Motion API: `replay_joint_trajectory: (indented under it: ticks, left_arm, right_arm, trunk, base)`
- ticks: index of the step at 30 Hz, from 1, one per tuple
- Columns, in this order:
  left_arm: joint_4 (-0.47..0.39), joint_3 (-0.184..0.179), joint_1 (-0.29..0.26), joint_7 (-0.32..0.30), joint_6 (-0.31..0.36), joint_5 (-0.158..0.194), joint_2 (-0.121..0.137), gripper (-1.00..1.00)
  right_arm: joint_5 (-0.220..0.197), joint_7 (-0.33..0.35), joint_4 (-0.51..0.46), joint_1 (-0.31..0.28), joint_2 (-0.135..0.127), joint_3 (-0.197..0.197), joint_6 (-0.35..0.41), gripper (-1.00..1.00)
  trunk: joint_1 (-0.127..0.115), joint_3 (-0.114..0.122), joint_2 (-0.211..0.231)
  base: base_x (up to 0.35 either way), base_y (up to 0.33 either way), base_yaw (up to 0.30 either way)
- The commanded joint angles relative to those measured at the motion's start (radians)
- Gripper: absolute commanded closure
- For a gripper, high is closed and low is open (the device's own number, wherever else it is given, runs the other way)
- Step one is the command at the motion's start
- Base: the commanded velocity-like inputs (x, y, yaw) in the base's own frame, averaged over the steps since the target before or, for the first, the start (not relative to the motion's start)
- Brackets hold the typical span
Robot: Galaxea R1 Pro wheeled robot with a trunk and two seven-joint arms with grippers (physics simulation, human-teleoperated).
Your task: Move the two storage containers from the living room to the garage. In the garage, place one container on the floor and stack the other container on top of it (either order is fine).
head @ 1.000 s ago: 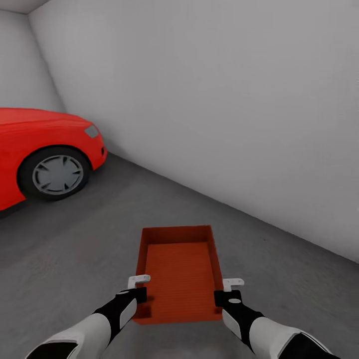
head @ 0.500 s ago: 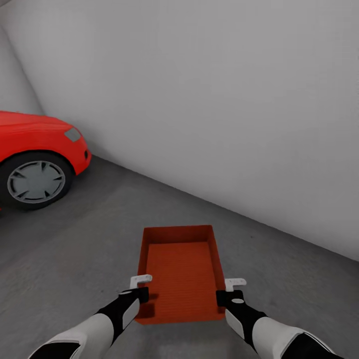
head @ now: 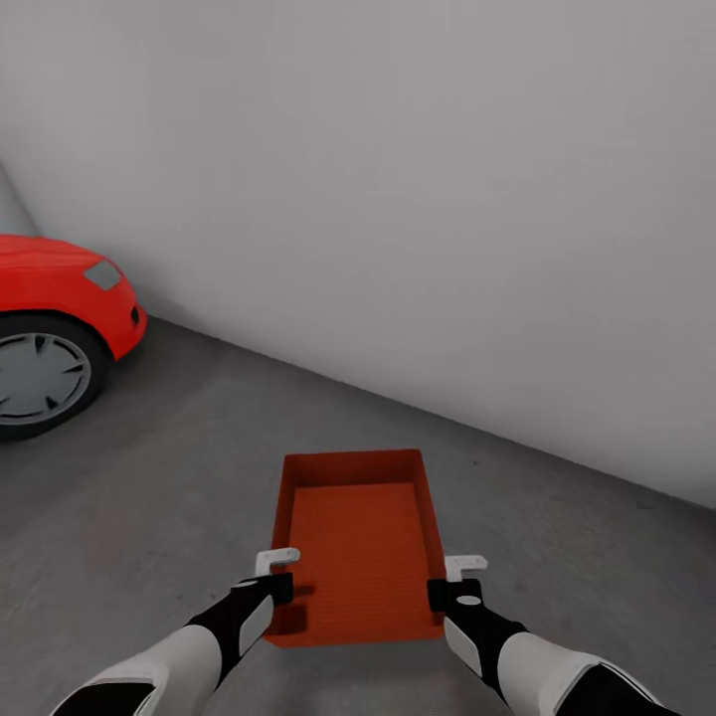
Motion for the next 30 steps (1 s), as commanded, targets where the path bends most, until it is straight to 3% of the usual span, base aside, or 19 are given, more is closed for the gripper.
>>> replay_joint_trajectory:
  ticks: [1, 30]
  left_arm:
    - [0.012, -0.039, 0.001, 0.004, 0.005, 0.033, 0.044, 1.0]
    - [0.012, -0.039, 0.001, 0.004, 0.005, 0.033, 0.044, 1.0]
  right_arm:
    - [0.007, 0.055, -0.004, -0.001, -0.015, -0.027, -0.013, 1.0]
    - [0.007, 0.055, -0.004, -0.001, -0.015, -0.027, -0.013, 1.0]
  trunk:
    - [0.0, -0.001, -0.001]
    - [0.0, -0.001, -0.001]
  base:
    - [0.0, 0.0, -0.24]
    - [0.0, 0.0, -0.24]
